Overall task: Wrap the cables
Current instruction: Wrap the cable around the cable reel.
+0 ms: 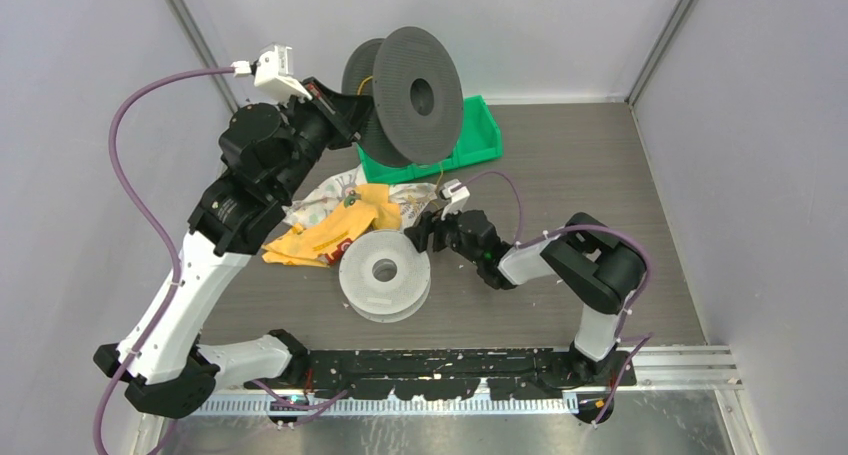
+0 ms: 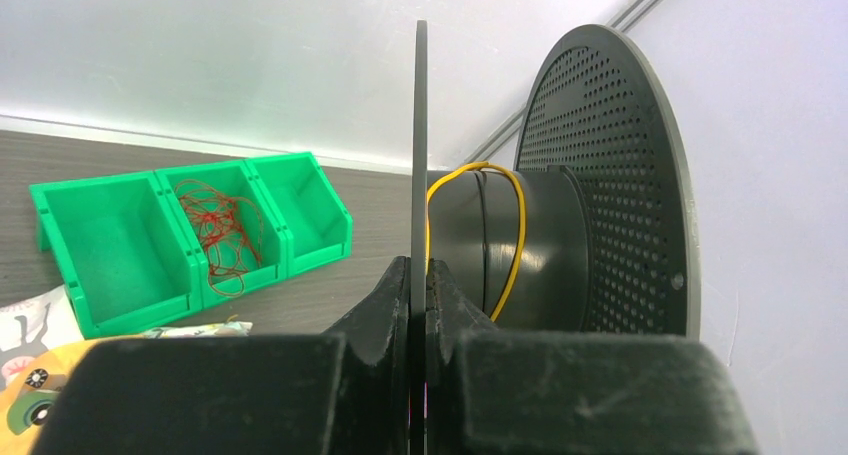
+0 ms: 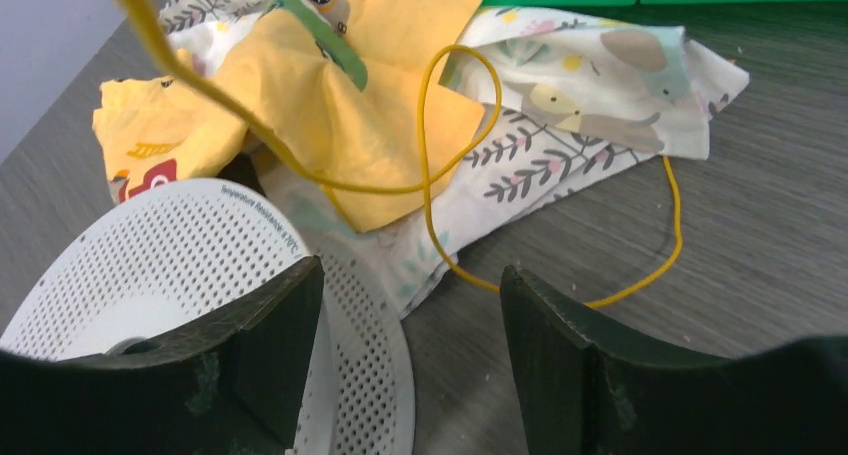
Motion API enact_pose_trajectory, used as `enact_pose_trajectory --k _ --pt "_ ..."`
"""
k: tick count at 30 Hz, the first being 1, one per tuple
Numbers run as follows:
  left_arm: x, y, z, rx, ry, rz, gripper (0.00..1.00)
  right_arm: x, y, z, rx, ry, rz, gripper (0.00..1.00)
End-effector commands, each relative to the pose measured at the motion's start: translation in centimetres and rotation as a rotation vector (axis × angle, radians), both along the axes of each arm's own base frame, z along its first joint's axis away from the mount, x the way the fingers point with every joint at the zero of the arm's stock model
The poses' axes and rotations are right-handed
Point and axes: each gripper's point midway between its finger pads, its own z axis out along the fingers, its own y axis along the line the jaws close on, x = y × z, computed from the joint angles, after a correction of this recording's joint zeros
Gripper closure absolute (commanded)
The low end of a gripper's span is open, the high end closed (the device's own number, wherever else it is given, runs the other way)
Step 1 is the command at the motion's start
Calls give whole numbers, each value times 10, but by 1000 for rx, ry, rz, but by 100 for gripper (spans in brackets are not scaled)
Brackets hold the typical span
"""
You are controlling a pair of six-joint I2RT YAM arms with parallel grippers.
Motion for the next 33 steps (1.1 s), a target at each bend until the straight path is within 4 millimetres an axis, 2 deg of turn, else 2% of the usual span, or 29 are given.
enact_pose_trajectory --k 1,3,4,8,11,14,18,19,22,25,29,33 --pt "-17 11 56 -115 -132 -6 100 28 8 24 39 -123 -59 33" --pt "-17 12 56 -115 -131 -6 99 32 9 22 38 -126 -77 37" --pt "-17 12 56 -114 -131 -5 99 35 8 20 42 -130 -93 42" --pt "-17 12 54 -107 -123 -1 100 42 6 18 60 -137 -135 71" --pt "-14 15 52 -87 -121 20 100 31 3 14 56 -109 -107 98" --pt "-7 23 52 -53 -133 73 100 9 -16 8 40 -70 -95 99" --pt "7 32 52 17 -149 161 99 -15 -43 29 85 -63 -121 99" --pt "13 35 51 39 -149 192 100 -18 -48 45 88 -63 -127 99" --pt "23 45 51 94 -150 262 99 -32 -66 54 5 -13 -135 99" --pt "25 54 56 114 -161 304 100 -44 -94 67 -14 -31 -190 99" --pt "23 75 64 125 -175 369 99 -53 -137 74 -45 -57 -312 100" --pt "18 95 71 137 -190 435 100 -59 -165 76 -22 -58 -408 100"
